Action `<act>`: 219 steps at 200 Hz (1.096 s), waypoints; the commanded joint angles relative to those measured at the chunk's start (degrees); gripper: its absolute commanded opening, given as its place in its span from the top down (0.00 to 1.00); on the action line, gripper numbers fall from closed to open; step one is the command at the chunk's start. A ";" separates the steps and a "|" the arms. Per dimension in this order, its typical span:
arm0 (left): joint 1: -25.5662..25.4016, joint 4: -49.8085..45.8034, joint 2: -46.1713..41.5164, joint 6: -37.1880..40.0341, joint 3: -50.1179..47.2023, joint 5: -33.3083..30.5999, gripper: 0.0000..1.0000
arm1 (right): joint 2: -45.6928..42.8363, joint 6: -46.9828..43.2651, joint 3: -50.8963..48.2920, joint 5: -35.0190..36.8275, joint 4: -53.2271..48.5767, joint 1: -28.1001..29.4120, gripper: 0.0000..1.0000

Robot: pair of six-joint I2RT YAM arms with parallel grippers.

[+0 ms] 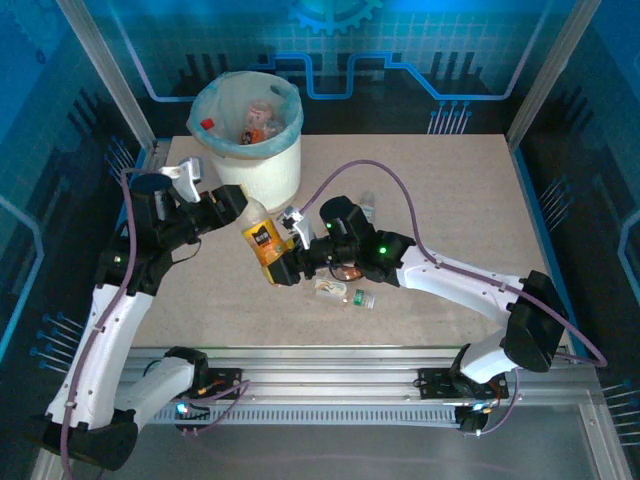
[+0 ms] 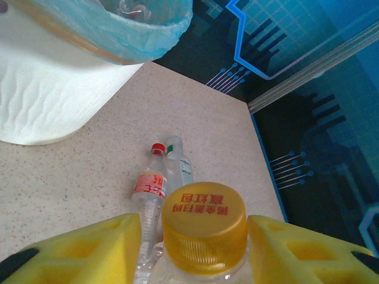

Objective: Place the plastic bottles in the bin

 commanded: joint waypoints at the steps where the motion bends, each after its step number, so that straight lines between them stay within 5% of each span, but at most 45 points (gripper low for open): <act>1: 0.62 1.32 -0.57 -1.23 -0.90 1.74 0.53 | 0.18 -0.98 1.47 -2.32 3.12 1.15 0.40; 76: 1.58 1.51 -0.76 -2.04 -1.15 2.14 0.56 | 0.35 -2.33 1.89 -3.35 2.79 1.15 0.40; 161: 2.07 1.64 -0.72 -2.31 -1.07 1.94 0.76 | 0.56 -2.84 1.94 -1.80 1.79 1.14 0.37; 219: 2.56 1.32 -2.17 -1.28 1.82 -4.44 0.99 | -2.72 -5.30 3.01 5.01 -2.92 0.31 0.07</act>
